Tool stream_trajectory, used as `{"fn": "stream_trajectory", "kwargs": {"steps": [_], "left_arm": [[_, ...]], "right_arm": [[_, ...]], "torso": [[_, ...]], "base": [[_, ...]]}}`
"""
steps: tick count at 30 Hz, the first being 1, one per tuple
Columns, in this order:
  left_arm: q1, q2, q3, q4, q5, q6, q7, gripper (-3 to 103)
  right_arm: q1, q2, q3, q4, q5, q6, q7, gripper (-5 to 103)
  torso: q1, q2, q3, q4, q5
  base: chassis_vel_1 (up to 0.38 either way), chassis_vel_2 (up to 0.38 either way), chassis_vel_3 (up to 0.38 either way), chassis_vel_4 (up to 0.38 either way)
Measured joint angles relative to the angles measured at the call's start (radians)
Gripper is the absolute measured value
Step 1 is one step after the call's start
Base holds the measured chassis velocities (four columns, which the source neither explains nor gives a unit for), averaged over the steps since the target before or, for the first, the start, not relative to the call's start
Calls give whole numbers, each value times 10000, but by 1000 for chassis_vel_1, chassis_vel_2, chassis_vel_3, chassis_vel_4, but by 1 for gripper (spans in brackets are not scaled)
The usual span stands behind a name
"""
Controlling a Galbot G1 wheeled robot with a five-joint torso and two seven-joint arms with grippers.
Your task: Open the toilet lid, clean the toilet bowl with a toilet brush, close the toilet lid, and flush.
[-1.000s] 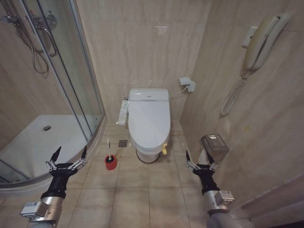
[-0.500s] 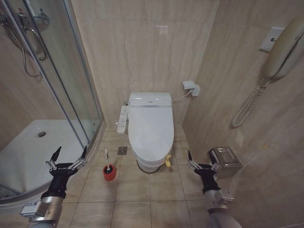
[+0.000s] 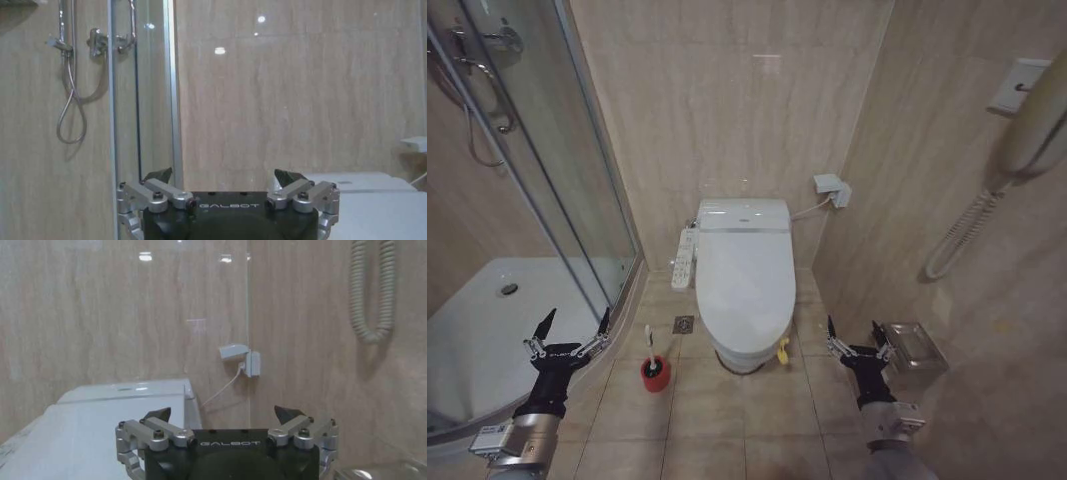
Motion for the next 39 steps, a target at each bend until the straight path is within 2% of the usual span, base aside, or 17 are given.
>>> {"fn": "stream_trajectory", "kwargs": {"steps": [4, 8, 19, 25, 28, 33, 39], "left_arm": [[5, 0, 0, 0, 0, 0, 0, 100], [6, 0, 0, 0, 0, 0, 0, 100], [4, -1, 0, 0, 0, 0, 0, 100], [3, -1, 0, 0, 0, 0, 0, 100], [6, -1, 0, 0, 0, 0, 0, 100], [8, -1, 0, 0, 0, 0, 0, 100], [7, -1, 0, 0, 0, 0, 0, 100]], "right_arm": [[11, 2, 23, -17, -49, 52, -8, 100], [-10, -3, 35, -80, -79, 72, -21, 100], [183, 16, 11, -269, -177, 107, 229, 100], [250, -10, 18, -423, -344, 435, -93, 100], [272, -57, 18, -570, -981, 460, -319, 100], [215, -203, -297, -1183, -2087, 356, -264, 100], [243, -284, -621, -2097, -2325, 352, -142, 100]], "torso": [[-5, 1, -3, 12, -2], [-17, 5, -7, 2, -1], [-8, 4, -4, 4, -1], [-4, 2, -3, 6, -2], [-12, 4, -6, 4, -2], [-16, 5, -7, 3, -1], [-14, 4, -6, 4, 0]], "base": [[-73, 80, 27, -36], [8, -16, -10, 12], [-43, 38, 45, -38], [-77, 81, 69, -68], [0, 0, 0, 0], [0, 0, 0, 0], [0, 0, 0, 0]]}}
